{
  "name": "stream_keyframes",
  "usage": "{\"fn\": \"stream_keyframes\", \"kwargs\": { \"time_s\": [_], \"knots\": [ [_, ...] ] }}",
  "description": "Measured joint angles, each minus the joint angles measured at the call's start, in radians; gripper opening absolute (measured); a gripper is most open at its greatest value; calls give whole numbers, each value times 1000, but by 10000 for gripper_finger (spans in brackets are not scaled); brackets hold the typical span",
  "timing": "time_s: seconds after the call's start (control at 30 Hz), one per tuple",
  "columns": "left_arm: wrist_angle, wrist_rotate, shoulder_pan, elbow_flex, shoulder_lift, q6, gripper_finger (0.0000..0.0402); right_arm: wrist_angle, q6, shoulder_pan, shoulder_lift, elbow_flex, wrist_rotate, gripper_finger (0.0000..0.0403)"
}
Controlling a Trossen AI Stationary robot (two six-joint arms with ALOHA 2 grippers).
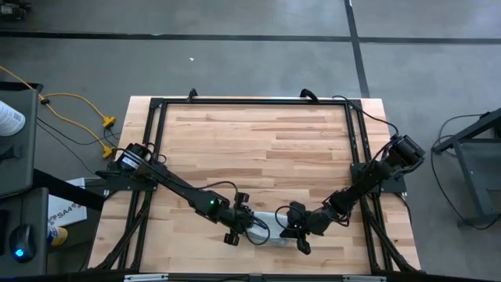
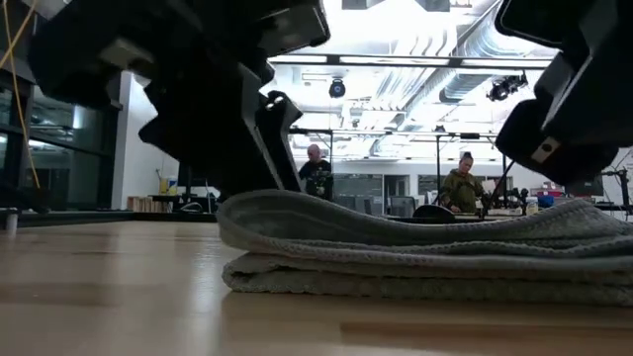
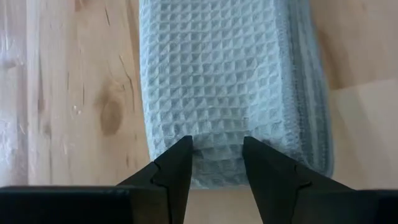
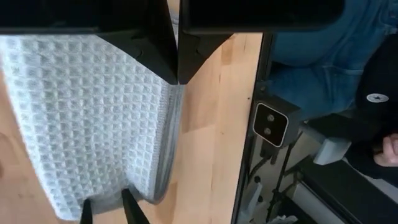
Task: Fold microfiber towels
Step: Fold the gray towel on the table
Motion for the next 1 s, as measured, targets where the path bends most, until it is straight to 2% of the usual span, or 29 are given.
{"fn": "stream_keyframes", "kwargs": {
  "time_s": [0.1,0.23,0.57,1.0],
  "knots": [
    [29,18,-1,-4,-1,-24,142,9,2,0,17,0,-2,3],
    [66,96,-1,-6,-2,-23,142,15,3,-6,30,0,-2,3],
    [88,168,-1,-5,-2,-50,142,24,-3,-13,31,0,-8,2],
    [103,187,-1,-5,-2,-53,142,29,-1,-26,31,0,-31,2]
  ]
}}
